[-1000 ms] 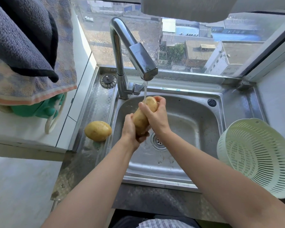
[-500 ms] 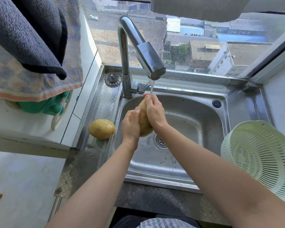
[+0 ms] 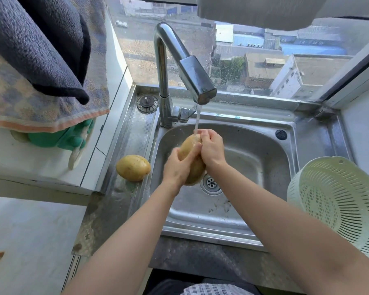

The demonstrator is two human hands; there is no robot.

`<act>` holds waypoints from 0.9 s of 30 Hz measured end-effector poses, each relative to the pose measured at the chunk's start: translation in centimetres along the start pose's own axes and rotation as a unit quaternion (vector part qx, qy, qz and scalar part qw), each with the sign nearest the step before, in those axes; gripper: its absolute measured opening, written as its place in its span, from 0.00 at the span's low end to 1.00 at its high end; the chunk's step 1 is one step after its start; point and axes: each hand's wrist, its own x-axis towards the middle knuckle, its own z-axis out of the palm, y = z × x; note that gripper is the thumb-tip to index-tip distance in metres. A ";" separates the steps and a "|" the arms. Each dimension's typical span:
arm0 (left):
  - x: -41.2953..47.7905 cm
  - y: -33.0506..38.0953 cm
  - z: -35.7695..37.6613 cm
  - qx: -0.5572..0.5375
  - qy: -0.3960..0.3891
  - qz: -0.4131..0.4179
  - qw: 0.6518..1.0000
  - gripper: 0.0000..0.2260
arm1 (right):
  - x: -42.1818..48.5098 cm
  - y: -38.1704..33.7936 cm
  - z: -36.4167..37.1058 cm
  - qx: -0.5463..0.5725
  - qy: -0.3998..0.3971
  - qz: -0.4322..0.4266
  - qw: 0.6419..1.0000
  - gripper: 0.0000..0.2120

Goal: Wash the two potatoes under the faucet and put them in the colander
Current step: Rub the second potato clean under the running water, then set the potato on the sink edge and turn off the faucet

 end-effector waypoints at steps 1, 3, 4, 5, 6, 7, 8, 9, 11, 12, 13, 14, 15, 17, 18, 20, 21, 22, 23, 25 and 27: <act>0.5 -0.2 -0.3 -0.034 0.011 -0.022 0.999 0.35 | -0.2 0.2 0.0 0.059 -0.043 0.015 0.997 0.12; 1.2 -0.5 -0.9 -0.111 -0.009 -0.090 0.990 0.35 | -0.6 0.8 -0.3 0.165 -0.129 0.055 0.976 0.13; 1.2 -0.4 -1.1 -0.132 -0.034 -0.122 0.983 0.35 | -0.7 0.9 -0.4 0.183 -0.154 0.074 0.968 0.14; 1.5 -0.5 -1.1 -0.129 -0.052 -0.149 0.979 0.35 | -0.7 0.7 -0.3 0.176 -0.159 0.092 0.967 0.14; 1.4 -0.4 -0.9 -0.119 -0.063 -0.160 0.978 0.35 | -0.6 0.7 -0.2 0.158 -0.146 0.105 0.971 0.12; 1.4 -0.4 -0.6 -0.106 -0.069 -0.158 0.979 0.32 | -0.5 0.5 -0.1 0.140 -0.118 0.112 0.977 0.10; 1.2 -0.2 -0.4 -0.091 -0.066 -0.149 0.982 0.29 | -0.2 0.4 0.1 0.126 -0.085 0.117 0.981 0.07; 1.4 -0.2 -0.1 -0.082 -0.066 -0.134 0.985 0.27 | 0.0 0.2 0.2 0.113 -0.056 0.120 0.985 0.06; 1.7 -0.1 -0.1 -0.057 -0.105 -0.090 0.989 0.28 | 0.5 0.0 0.3 0.100 0.005 0.124 0.987 0.09; 1.5 0.2 -0.3 -0.041 -0.142 -0.076 0.986 0.31 | 0.7 0.0 0.2 0.103 0.030 0.132 0.985 0.12; 1.5 0.2 -0.4 -0.029 -0.172 -0.066 0.982 0.34 | 0.8 0.1 0.1 0.111 0.042 0.144 0.982 0.14; 1.6 0.1 -0.7 -0.022 -0.187 -0.062 0.980 0.35 | 0.8 0.1 -0.1 0.118 0.038 0.151 0.981 0.14; 1.8 -0.2 -0.9 -0.022 -0.184 -0.057 0.981 0.34 | 0.6 0.2 -0.2 0.117 0.014 0.151 0.982 0.15; 1.6 -0.2 -1.1 -0.047 -0.151 -0.053 0.986 0.25 | 0.4 0.6 -0.2 0.143 -0.057 0.149 0.977 0.15; 1.5 -0.3 -1.2 -0.071 -0.132 -0.069 0.986 0.20 | 0.3 0.7 -0.2 0.181 -0.091 0.160 0.966 0.16; 1.4 -0.7 -1.1 -0.092 -0.097 -0.107 0.985 0.23 | 0.4 0.8 -0.2 0.234 -0.123 0.188 0.946 0.18; 1.3 -0.8 -1.0 -0.066 -0.087 -0.105 0.988 0.29 | 0.5 0.9 -0.2 0.216 -0.124 0.198 0.948 0.18; 1.1 -1.0 -1.0 -0.020 -0.074 -0.094 0.993 0.34 | 0.6 1.1 -0.3 0.166 -0.126 0.206 0.956 0.19; 0.8 -1.2 -1.0 0.031 -0.055 -0.079 0.995 0.36 | 0.6 1.3 -0.4 0.088 -0.132 0.209 0.965 0.19; 0.3 -2.0 -1.3 0.105 -0.016 -0.073 0.992 0.34 | 0.1 1.5 -0.7 -0.044 -0.173 0.212 0.961 0.17; -0.3 -2.8 -2.1 0.140 0.014 -0.077 0.987 0.32 | -0.7 1.7 -0.6 -0.087 -0.218 0.222 0.946 0.15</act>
